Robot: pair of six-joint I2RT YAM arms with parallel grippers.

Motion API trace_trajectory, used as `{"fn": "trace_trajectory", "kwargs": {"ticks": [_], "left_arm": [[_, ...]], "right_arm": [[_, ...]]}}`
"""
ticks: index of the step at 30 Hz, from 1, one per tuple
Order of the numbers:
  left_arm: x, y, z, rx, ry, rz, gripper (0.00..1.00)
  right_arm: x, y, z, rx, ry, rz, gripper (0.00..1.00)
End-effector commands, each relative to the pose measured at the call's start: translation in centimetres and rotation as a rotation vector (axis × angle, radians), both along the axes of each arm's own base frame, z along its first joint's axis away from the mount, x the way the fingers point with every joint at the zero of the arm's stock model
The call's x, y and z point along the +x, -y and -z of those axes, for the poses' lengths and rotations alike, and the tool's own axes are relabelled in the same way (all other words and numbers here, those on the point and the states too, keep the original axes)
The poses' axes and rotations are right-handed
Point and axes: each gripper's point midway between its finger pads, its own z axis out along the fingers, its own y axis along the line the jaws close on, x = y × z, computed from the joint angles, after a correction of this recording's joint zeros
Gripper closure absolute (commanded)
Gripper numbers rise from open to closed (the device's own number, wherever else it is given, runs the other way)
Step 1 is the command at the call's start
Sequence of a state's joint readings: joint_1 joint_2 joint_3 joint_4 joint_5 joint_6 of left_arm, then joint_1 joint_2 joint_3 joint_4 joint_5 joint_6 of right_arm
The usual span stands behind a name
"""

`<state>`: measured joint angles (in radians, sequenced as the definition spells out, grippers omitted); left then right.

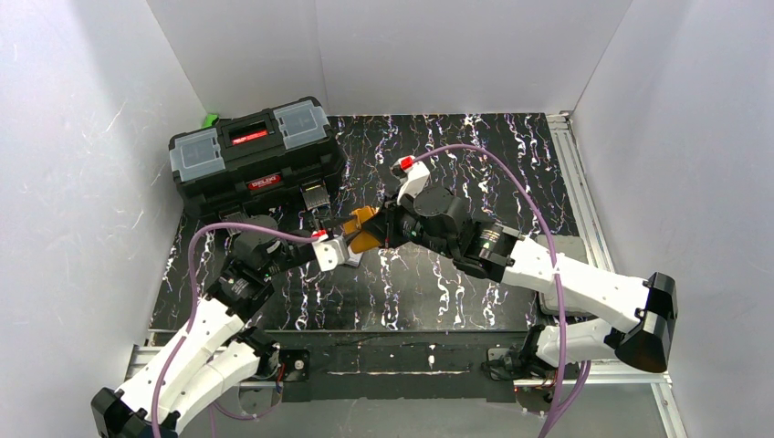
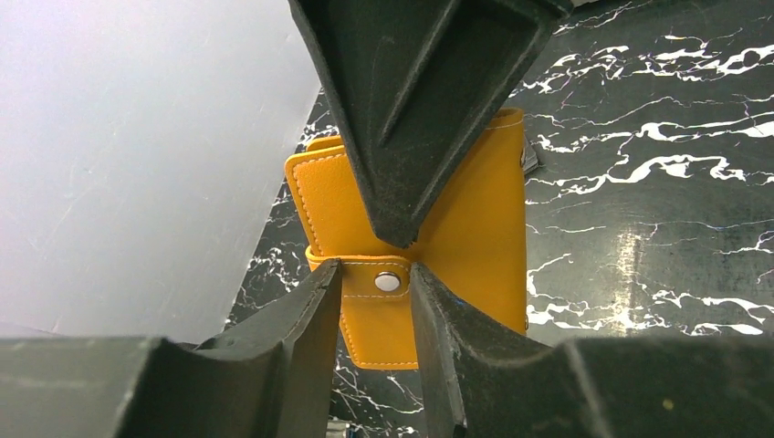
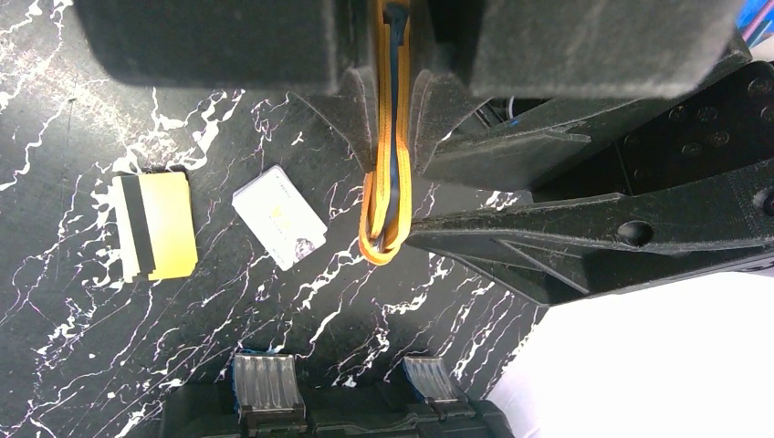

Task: Put the credit cards into the card holder
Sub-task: Open the card holder at the center of the board.

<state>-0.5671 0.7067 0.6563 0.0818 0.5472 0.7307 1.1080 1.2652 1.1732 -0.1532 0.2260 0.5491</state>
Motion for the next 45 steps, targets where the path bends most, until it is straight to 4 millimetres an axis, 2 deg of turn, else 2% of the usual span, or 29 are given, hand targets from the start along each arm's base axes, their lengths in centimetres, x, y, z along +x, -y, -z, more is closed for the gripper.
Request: {"fn": "trace_trajectory", "kwargs": {"ticks": [1, 8, 13, 17, 20, 23, 29, 33, 36, 37, 39, 40, 41, 45], "left_arm": [[0.8, -0.2, -0.6, -0.013, -0.017, -0.049, 0.69], [-0.1, 0.0, -0.5, -0.021, -0.025, -0.019, 0.69], [0.5, -0.5, -0.2, -0.014, -0.042, -0.079, 0.69], [1.9, -1.1, -0.8, -0.03, -0.049, -0.164, 0.77], [3.2, -2.0, -1.3, -0.051, -0.087, -0.265, 0.88], [3.3, -2.2, -1.8, -0.066, -0.114, -0.286, 0.98], [3.2, -3.0, -2.5, -0.099, -0.139, -0.332, 1.0], [2.4, -3.4, -2.0, -0.074, -0.178, -0.331, 1.0], [0.0, -3.0, -1.2, -0.054, -0.22, -0.24, 1.0], [-0.9, -2.9, -1.0, -0.056, -0.225, -0.203, 0.92], [-2.4, -2.7, -0.4, -0.057, -0.219, -0.147, 0.66], [-2.8, -2.7, -0.1, -0.058, -0.213, -0.129, 0.57], [-3.2, -2.7, 0.0, -0.059, -0.206, -0.115, 0.52], [-3.3, -2.4, -0.5, -0.06, -0.183, -0.086, 0.51]], "right_arm": [[-1.0, -0.9, -4.8, 0.176, 0.037, -0.039, 0.99], [-0.5, -0.6, -5.0, 0.186, 0.044, -0.005, 0.99], [-0.7, -1.2, -5.1, 0.19, 0.041, -0.031, 0.99], [-1.0, -1.7, -4.7, 0.176, 0.037, -0.05, 0.99], [-1.0, -1.6, -4.3, 0.16, 0.037, -0.045, 0.99], [-1.1, -1.6, -4.2, 0.156, 0.035, -0.048, 0.99], [-1.2, -1.4, -3.7, 0.134, 0.029, -0.048, 0.99], [-1.3, -1.1, -2.9, 0.114, 0.02, -0.043, 0.99], [-0.9, -0.6, -3.1, 0.11, 0.026, -0.016, 0.99], [-0.7, -0.5, -3.3, 0.112, 0.033, -0.003, 0.99], [-0.5, -0.3, -3.7, 0.115, 0.048, 0.01, 0.99], [-0.4, -0.2, -3.9, 0.115, 0.052, 0.014, 0.99], [-0.3, -0.2, -3.9, 0.115, 0.054, 0.018, 0.99], [-0.4, -0.7, -3.9, 0.119, 0.047, 0.006, 0.99]]}}
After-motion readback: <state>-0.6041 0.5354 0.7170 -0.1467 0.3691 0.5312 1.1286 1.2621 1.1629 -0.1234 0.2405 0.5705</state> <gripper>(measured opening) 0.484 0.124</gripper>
